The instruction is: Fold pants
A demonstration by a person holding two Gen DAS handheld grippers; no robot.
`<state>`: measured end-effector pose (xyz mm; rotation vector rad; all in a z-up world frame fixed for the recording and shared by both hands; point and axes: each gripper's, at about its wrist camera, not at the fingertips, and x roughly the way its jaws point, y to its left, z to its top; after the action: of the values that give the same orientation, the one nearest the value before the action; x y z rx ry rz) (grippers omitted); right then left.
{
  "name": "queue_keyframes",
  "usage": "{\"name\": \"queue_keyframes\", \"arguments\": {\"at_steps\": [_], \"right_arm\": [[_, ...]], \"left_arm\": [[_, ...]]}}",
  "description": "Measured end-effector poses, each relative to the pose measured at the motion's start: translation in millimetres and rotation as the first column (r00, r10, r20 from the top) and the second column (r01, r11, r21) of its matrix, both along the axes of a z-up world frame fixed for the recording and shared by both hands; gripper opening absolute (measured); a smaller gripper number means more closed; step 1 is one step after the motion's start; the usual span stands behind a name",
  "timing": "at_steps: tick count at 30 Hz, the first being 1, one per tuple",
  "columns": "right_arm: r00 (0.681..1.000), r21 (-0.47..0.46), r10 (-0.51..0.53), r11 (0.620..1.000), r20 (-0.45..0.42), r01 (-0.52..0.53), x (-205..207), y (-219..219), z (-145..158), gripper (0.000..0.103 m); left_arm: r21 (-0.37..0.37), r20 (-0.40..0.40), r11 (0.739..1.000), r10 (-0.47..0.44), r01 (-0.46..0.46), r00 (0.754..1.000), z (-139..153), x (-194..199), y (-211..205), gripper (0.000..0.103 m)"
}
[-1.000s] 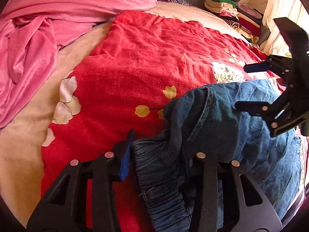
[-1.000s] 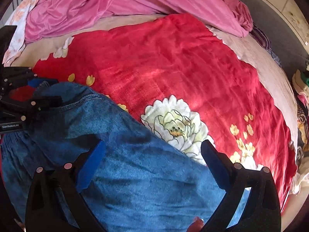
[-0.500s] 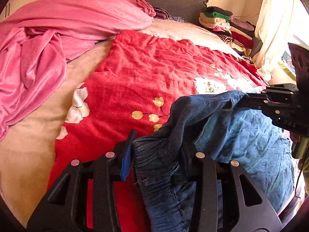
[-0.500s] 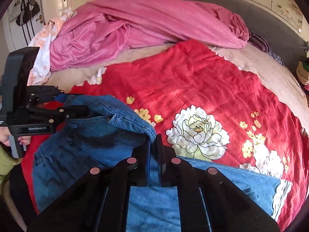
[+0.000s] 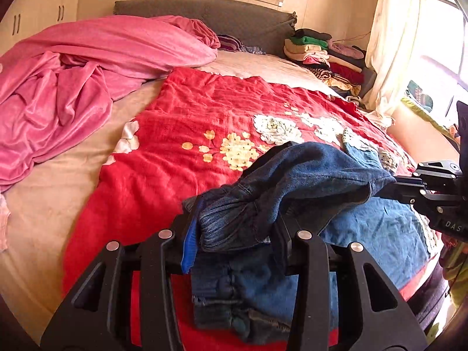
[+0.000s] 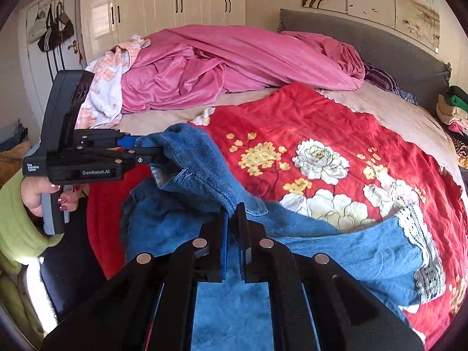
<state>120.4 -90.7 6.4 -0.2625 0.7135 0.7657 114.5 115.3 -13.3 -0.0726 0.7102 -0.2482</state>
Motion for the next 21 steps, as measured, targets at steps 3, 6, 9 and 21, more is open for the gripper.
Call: {"name": "queue_keyframes", "arguments": {"at_steps": [3, 6, 9, 21], "right_arm": [[1.000, 0.002, -0.002, 1.000, -0.028, 0.002, -20.3, 2.2, -13.1, 0.005], [0.999, -0.022, 0.001, 1.000, -0.041, -0.002, -39.0, 6.4, -28.6, 0.005], [0.998, -0.040, 0.009, 0.999, -0.062, -0.011, -55.5, 10.9, -41.5, 0.005], [0.994, -0.092, 0.025, 0.995, -0.105, -0.034, -81.3, 21.3, -69.2, 0.008]], "left_arm": [[-0.005, -0.021, 1.000, -0.002, 0.002, 1.000, -9.6, -13.1, 3.1, 0.035], [-0.012, -0.055, 1.000, 0.001, -0.002, 0.999, -20.4, -21.8, 3.8, 0.035], [-0.010, -0.066, 1.000, -0.004, 0.004, 0.998, -24.5, -29.2, 4.7, 0.037], [-0.016, -0.146, 1.000, 0.012, -0.015, 0.989, -31.0, -65.4, 25.4, 0.051]]}}
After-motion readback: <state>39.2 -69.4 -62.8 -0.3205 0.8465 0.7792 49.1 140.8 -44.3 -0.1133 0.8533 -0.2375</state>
